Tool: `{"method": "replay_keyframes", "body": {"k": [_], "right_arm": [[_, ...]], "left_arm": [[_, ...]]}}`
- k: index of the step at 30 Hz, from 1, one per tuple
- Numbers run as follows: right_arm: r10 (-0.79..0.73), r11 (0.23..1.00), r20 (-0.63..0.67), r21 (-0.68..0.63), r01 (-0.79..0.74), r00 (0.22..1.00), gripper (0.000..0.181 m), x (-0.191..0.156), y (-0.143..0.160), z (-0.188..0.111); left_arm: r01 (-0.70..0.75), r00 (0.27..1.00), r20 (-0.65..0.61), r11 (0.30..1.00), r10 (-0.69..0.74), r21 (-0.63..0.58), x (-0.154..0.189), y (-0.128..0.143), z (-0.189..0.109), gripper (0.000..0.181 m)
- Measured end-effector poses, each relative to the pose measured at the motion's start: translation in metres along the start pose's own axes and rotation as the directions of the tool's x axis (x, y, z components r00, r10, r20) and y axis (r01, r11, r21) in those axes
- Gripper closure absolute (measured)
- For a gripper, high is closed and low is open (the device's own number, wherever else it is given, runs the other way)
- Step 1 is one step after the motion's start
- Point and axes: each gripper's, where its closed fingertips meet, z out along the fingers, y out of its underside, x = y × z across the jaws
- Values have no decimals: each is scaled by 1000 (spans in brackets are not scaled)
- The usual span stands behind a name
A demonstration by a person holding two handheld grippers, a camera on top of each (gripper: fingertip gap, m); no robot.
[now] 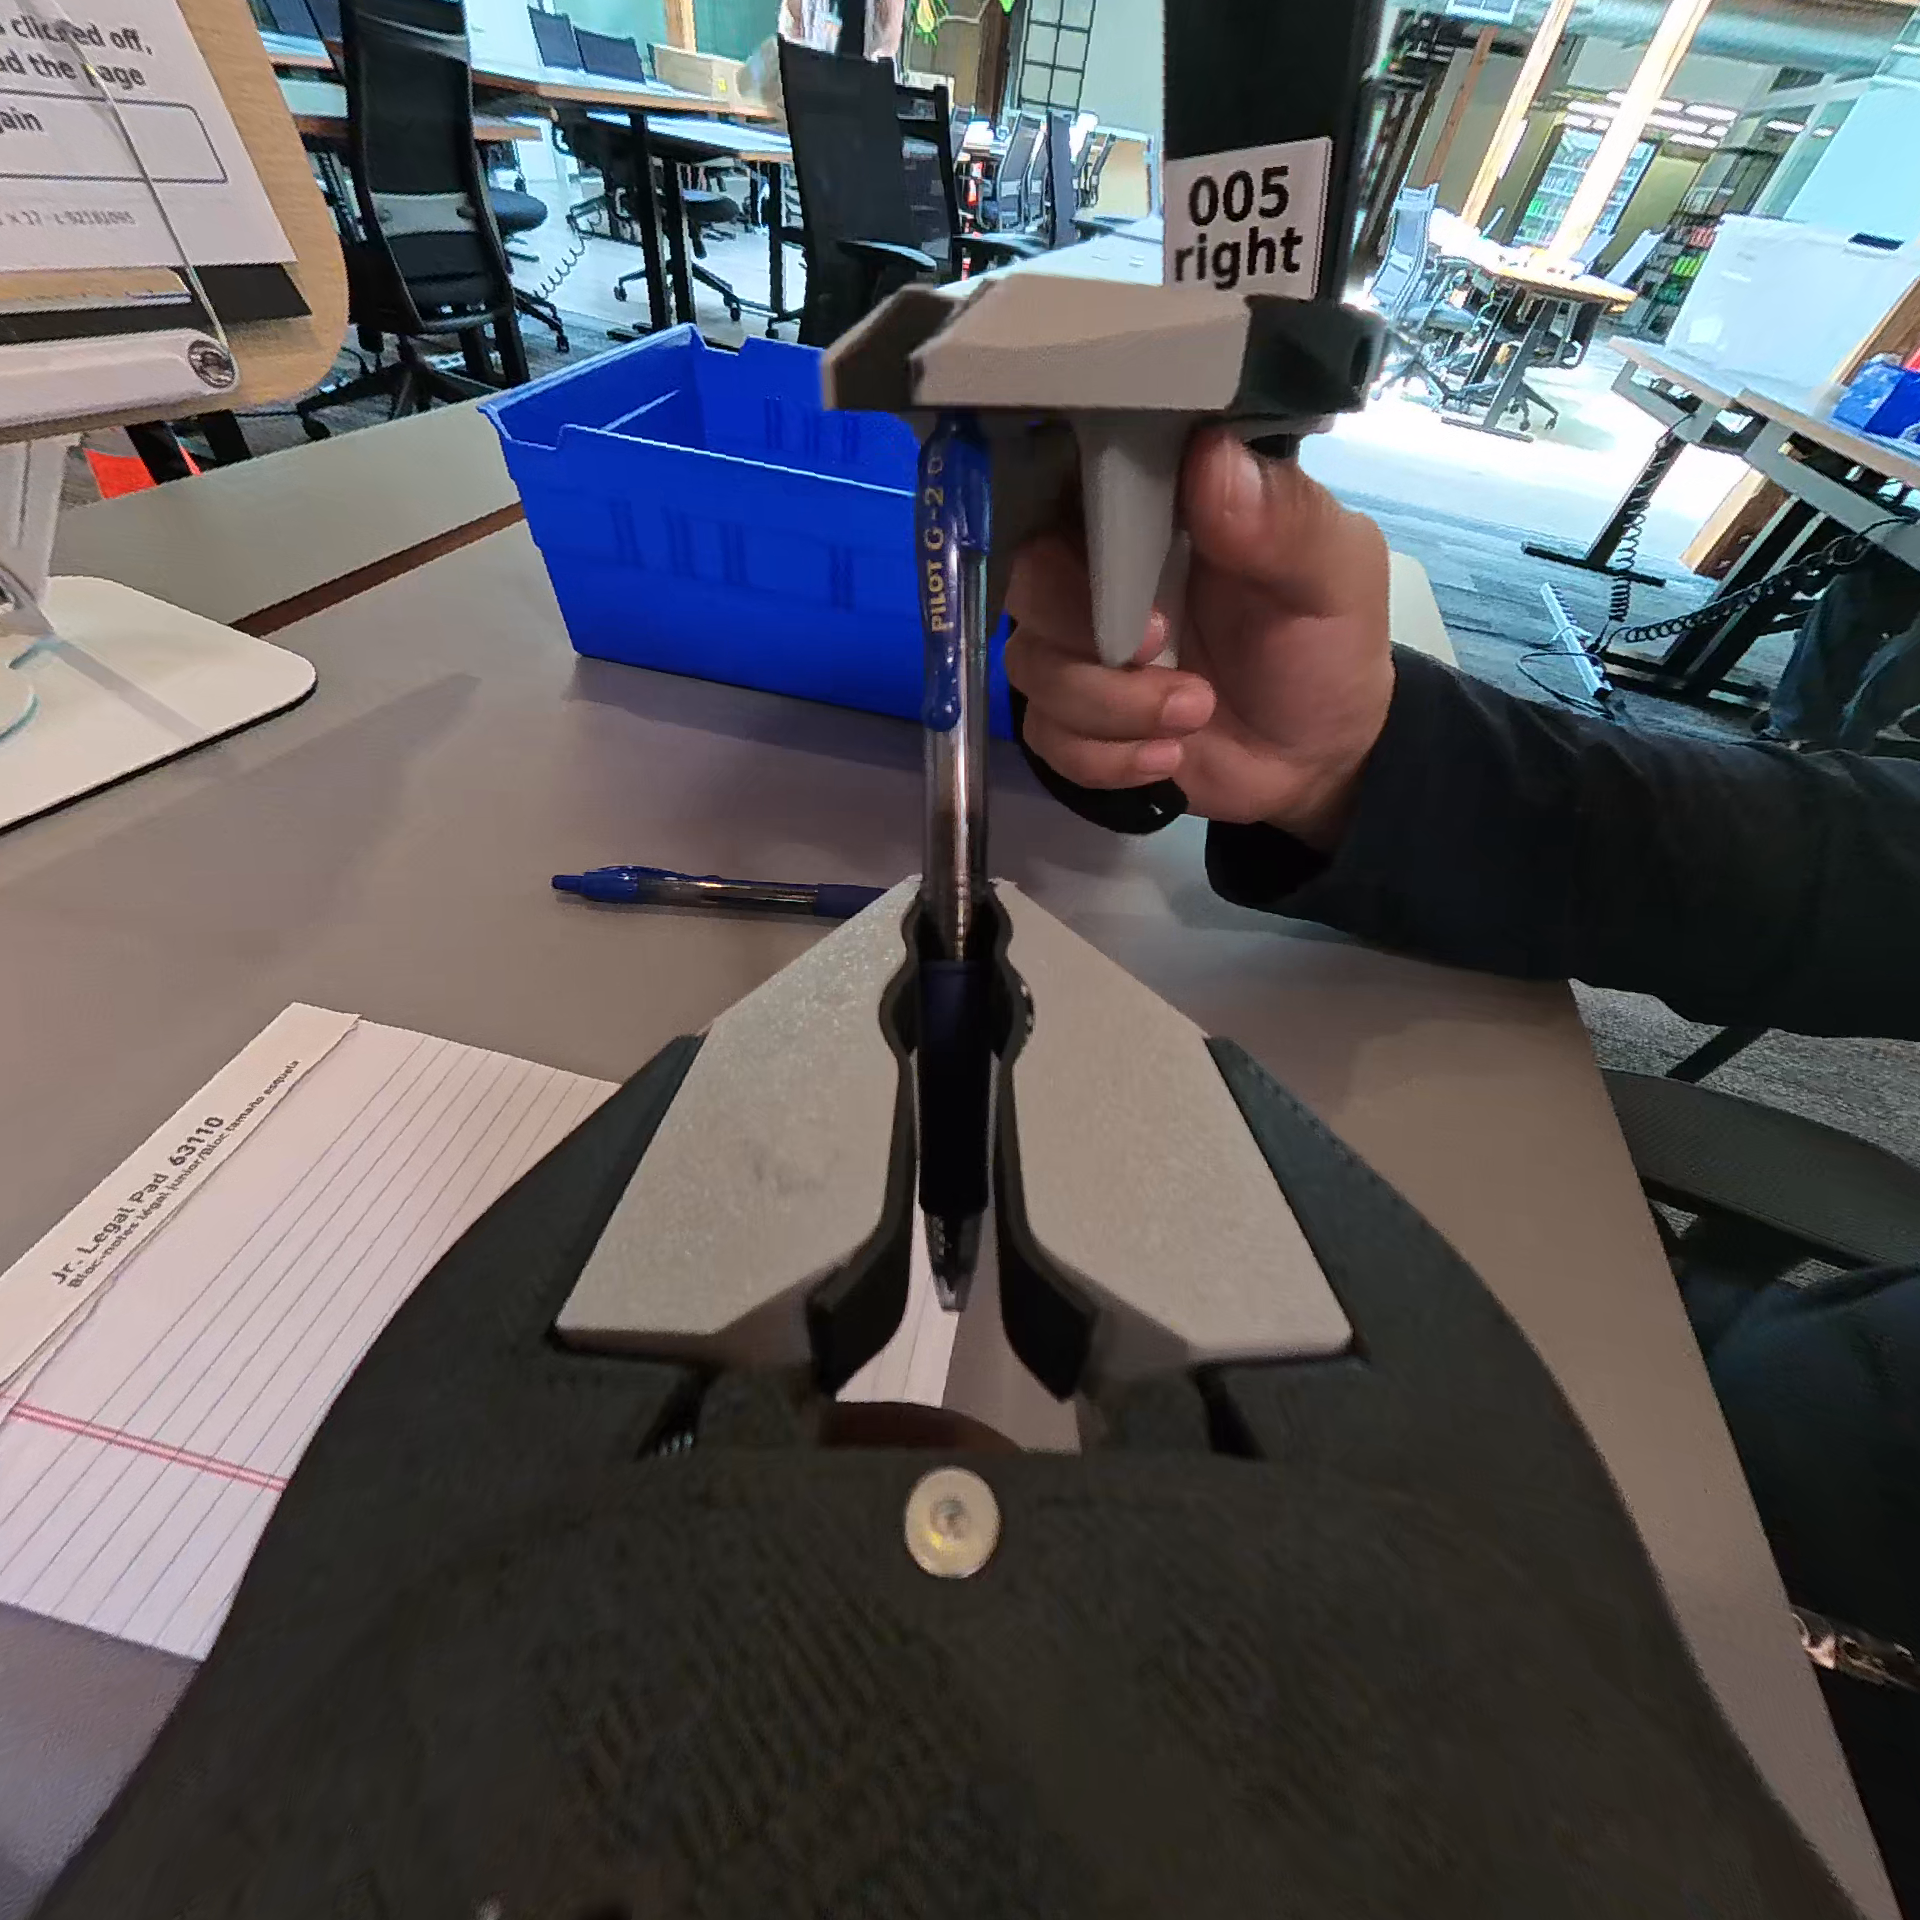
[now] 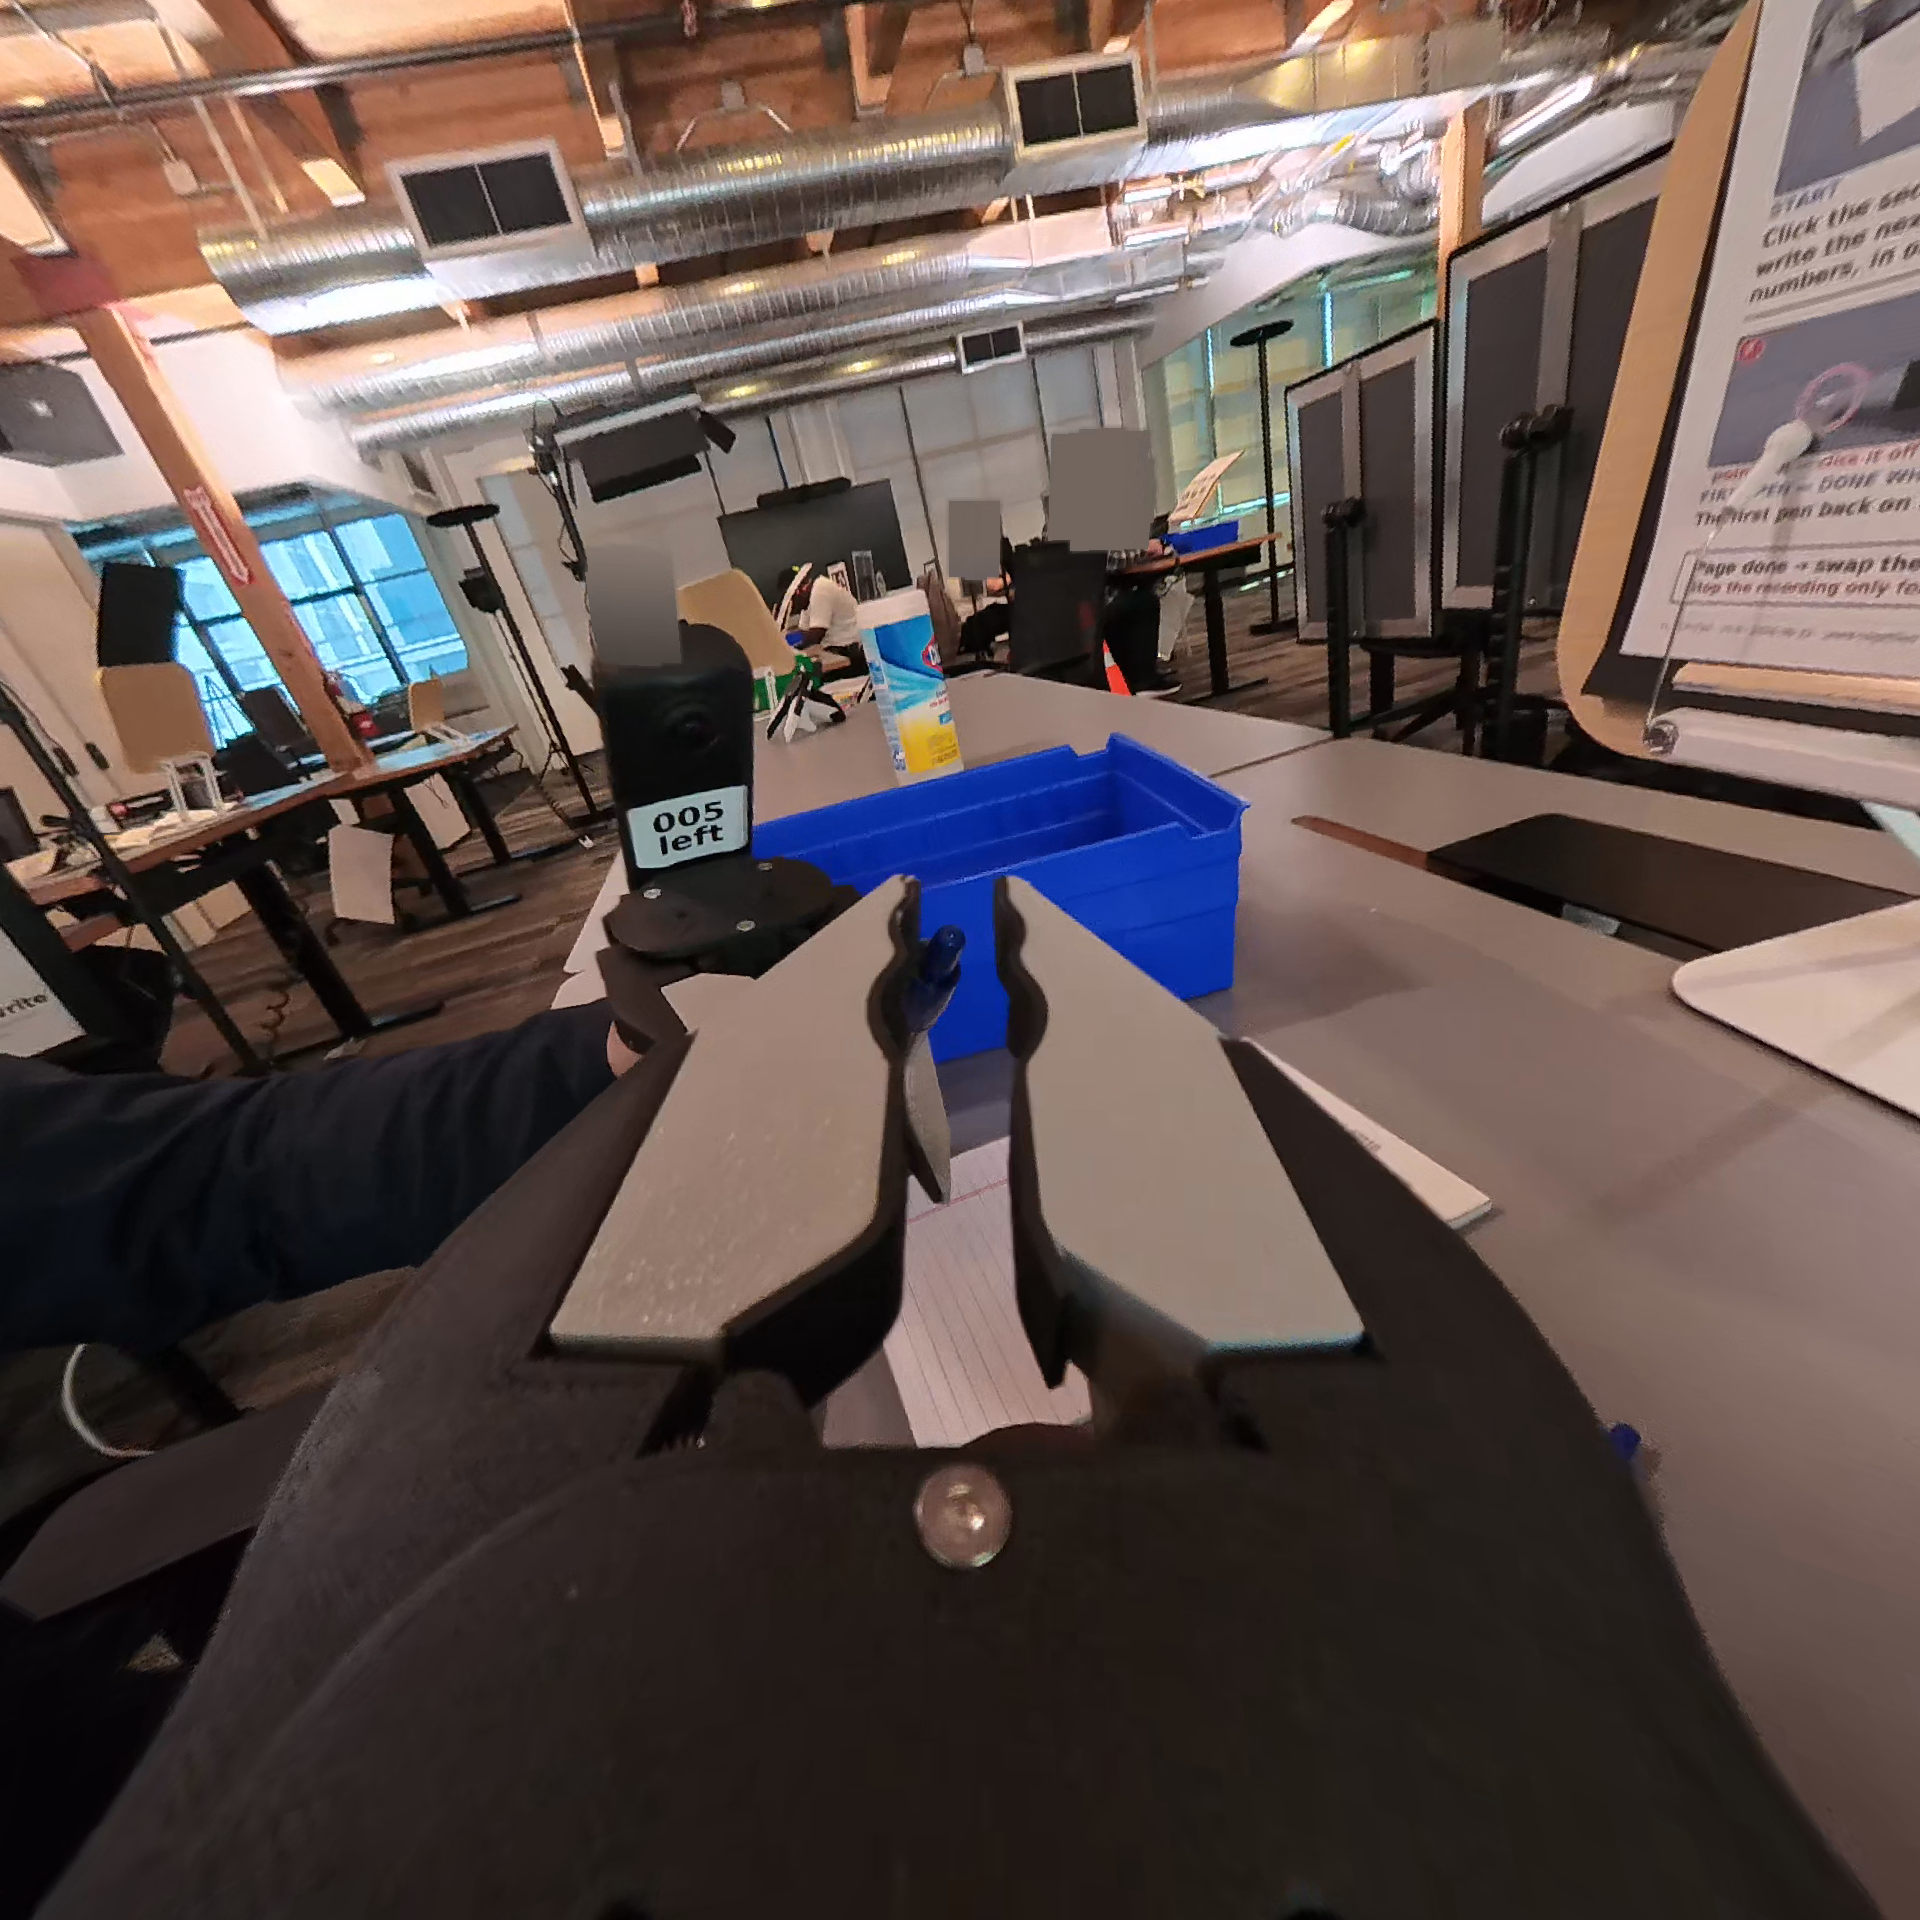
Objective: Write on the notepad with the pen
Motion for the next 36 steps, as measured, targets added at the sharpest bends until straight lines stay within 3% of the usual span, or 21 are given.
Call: {"method": "replay_keyframes", "body": {"k": [2, 20, 36], "right_arm": [[2, 1000, 9, 17, -2, 1000, 181, -1, -3, -2], [153, 984, 110, 78, -162, 982, 181, -5, -5, 0], [142, 989, 65, 22, -144, 988, 181, -2, 7, 6]], "left_arm": [[1, 1000, -4, 1000, -1, 6, 1, -1, 0, 176], [13, 1000, -17, 1000, -13, 11, 6, -1, 4, 177], [35, 999, -16, 999, -35, -16, 3, 6, 5, 178]]}}
